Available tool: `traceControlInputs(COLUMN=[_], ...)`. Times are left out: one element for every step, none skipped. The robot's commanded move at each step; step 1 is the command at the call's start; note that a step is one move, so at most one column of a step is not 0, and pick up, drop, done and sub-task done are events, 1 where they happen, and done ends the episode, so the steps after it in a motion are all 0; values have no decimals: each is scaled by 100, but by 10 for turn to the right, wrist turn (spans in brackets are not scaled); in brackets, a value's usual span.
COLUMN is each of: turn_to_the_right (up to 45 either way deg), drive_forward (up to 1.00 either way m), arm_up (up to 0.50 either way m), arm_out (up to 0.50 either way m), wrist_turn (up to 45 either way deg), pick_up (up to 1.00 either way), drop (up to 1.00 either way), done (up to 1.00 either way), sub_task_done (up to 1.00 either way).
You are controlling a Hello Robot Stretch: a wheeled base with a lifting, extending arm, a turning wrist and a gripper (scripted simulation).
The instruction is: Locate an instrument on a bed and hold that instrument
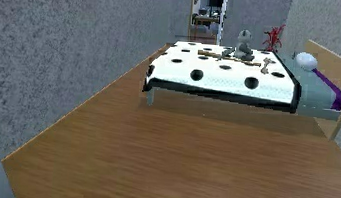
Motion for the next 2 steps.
traceControlInputs(turn_to_the_right=[90, 0], drive_forward=[0, 60], arm_up=[0, 0], arm_out=[0, 0], wrist_turn=[0, 0], pick_up=[0, 0], drop=[0, 0], done=[0, 0], sub_task_done=[0, 0])
